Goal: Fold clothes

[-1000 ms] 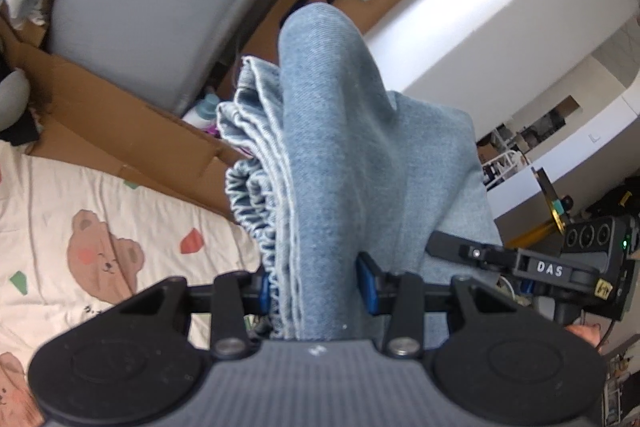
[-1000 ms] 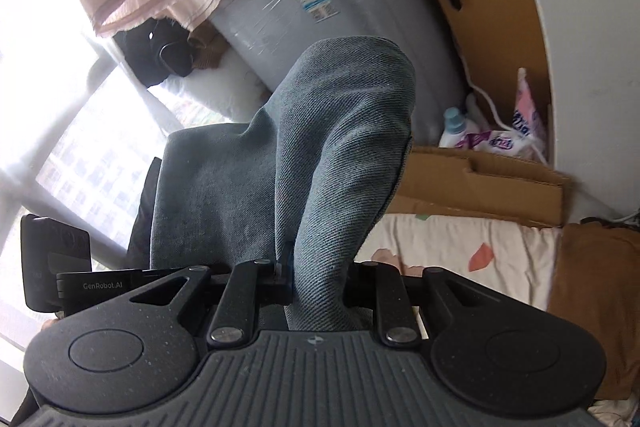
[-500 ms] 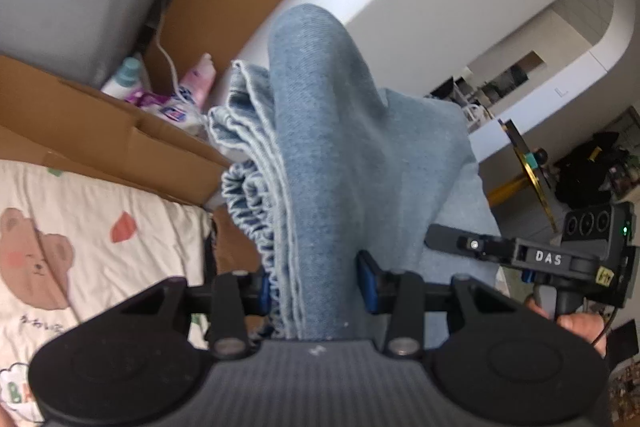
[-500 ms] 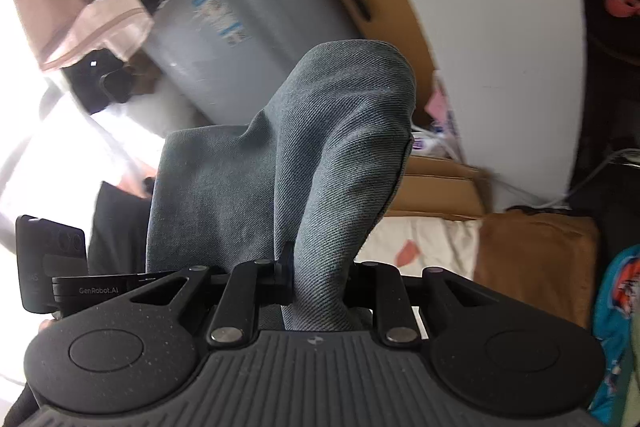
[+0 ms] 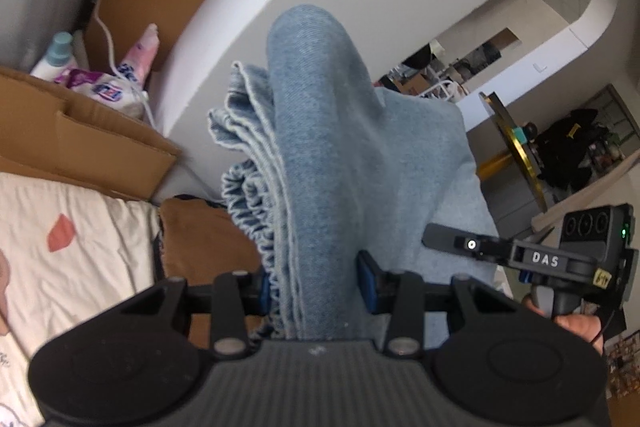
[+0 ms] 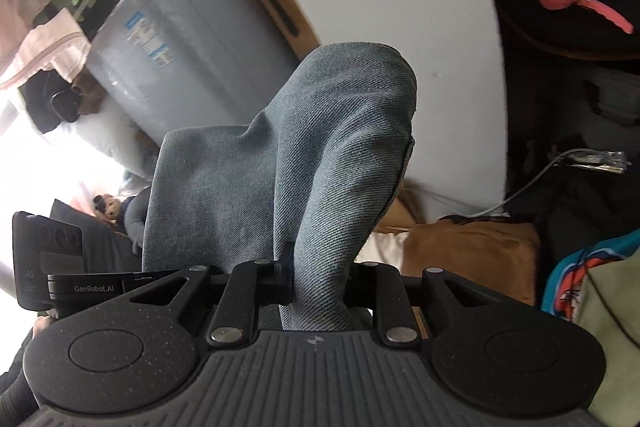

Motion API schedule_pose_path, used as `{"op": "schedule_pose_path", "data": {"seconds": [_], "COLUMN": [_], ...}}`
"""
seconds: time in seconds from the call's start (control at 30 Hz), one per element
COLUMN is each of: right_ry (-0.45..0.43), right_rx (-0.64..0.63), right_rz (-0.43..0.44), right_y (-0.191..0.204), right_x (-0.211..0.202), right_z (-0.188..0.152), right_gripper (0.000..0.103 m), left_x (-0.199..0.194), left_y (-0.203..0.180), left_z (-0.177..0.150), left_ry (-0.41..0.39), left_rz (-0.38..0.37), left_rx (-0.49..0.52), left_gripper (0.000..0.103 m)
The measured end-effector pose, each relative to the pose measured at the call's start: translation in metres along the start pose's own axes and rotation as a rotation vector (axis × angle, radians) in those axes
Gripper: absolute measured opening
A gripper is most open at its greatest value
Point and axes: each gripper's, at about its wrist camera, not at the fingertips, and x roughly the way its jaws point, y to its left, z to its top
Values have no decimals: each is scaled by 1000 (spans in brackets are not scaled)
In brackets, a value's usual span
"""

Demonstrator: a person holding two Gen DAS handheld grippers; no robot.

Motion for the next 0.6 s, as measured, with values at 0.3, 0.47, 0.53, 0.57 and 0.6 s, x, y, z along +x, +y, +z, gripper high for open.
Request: {"op": "schedule_pose_path", "data": {"seconds": [0.3, 0.47, 0.53, 0.57, 0.6], "right_ry": [-24, -25, -20, -16, -13], "right_rx": [21, -17, -14, -14, -16], "right_rz": [-71, -125, -150, -166, -179], "right_y": [-60, -81, -91, -96, -100], "right_x": [27, 50, 62, 68, 73], "right_z": [-12, -27, -34, -38, -42], "right_gripper": [20, 21, 21, 21, 21], "left_x": [65, 100, 117, 125, 133], "left_y": [9, 33, 46, 52, 58], "left_z": [-6, -18, -26, -29, -33], "left_ry": [34, 48, 56, 60, 63], "left_rz": [-13, -51, -69, -78, -86], "left_rx": [41, 31, 11, 0, -8], "left_gripper": [43, 43, 43, 43, 43]}}
